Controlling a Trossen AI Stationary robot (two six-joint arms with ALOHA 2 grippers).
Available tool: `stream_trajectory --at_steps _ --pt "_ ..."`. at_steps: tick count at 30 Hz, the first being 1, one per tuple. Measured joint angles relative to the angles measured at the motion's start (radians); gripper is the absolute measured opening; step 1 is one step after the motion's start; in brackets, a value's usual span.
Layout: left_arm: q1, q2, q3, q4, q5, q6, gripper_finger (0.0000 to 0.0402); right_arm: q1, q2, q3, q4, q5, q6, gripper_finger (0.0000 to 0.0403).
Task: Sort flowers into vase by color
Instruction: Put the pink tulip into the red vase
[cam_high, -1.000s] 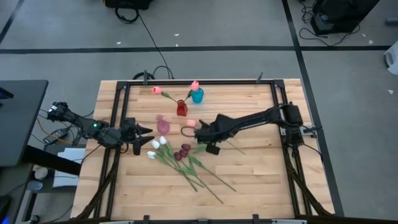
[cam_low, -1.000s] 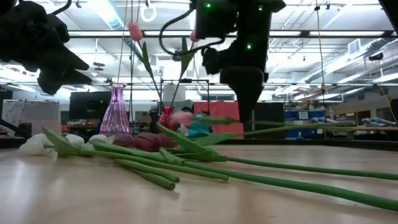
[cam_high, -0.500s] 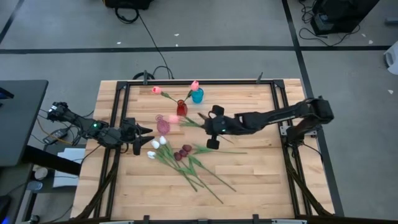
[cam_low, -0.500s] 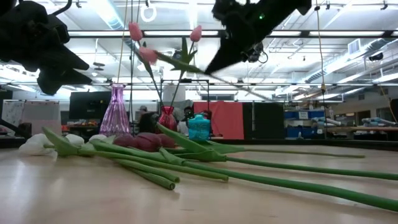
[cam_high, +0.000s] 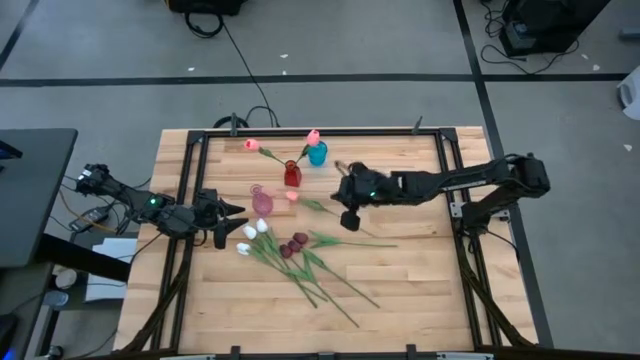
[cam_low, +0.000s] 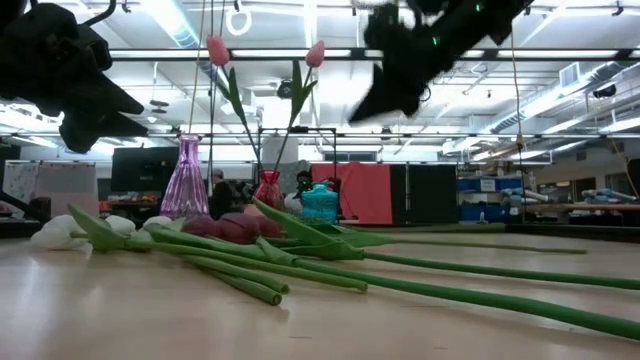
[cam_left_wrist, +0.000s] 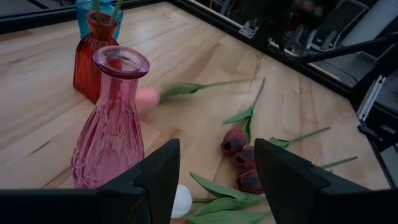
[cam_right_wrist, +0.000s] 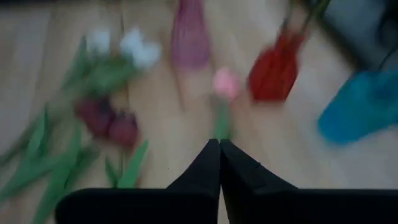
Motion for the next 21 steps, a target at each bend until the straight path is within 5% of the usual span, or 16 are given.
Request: stream_trajectory --at_steps 12,21 --pt "0.001 0.000 0.000 0.002 -0.046 0.000 0.0211 -0.013 0.313 0.078 -0.019 -0.048 0.037 0.0153" --pt "0.001 0.000 0.000 -0.007 -0.046 0.000 0.0211 -0.021 0.447 0.227 -0.236 0.001 0.014 0.0157"
